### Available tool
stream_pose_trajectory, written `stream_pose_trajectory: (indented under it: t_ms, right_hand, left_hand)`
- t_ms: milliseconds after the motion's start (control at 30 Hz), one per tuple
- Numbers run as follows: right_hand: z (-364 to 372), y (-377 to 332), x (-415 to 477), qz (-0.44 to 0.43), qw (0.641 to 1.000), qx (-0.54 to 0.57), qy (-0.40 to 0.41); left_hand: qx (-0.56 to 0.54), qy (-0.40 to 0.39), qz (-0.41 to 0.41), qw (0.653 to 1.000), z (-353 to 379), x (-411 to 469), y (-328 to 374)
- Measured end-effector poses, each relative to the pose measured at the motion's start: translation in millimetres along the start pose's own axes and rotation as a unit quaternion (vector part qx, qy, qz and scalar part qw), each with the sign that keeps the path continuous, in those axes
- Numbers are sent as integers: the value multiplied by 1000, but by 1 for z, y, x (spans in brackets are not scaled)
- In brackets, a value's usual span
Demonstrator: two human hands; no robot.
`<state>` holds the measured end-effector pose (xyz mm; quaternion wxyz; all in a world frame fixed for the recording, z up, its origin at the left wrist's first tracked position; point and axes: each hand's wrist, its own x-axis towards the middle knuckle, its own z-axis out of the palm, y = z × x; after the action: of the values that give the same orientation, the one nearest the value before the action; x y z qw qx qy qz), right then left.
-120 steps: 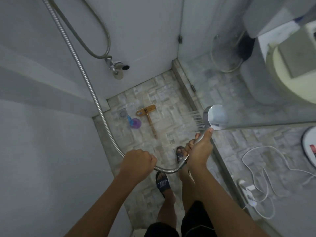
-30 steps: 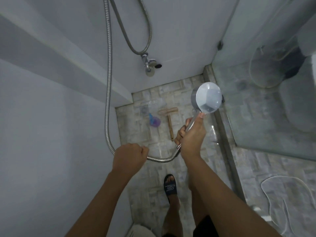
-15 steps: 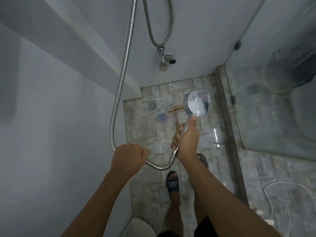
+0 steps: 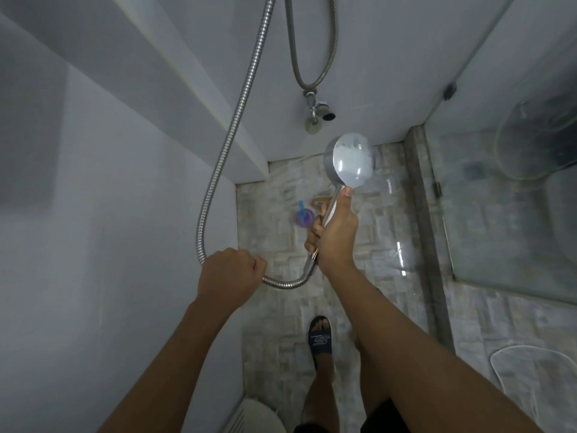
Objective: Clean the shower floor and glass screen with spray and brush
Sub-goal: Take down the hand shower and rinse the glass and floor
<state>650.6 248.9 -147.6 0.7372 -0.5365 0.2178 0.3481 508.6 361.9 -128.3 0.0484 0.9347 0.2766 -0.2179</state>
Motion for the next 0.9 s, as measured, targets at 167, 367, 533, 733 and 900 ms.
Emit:
stream_pose_trajectory:
  t_ms: [167, 367, 533, 733, 900]
  right_hand:
    - [3, 12, 2, 96, 994, -15, -44]
    - [-4, 33, -10, 154, 988, -10, 4]
    - [-15, 35, -9, 128, 990, -17, 57]
    - [-27, 24, -2, 88, 993, -51, 65]
    - [-43, 18, 5, 100, 992, -35, 71]
  left_hand:
    - [40, 35, 85, 995, -3, -14, -9]
    - [51, 92, 86, 991, 16, -26, -20]
    - [37, 83, 86, 992, 23, -22, -14]
    - [40, 73, 132, 988, 17, -22, 8]
    - [41, 66, 118, 990, 19, -21, 21]
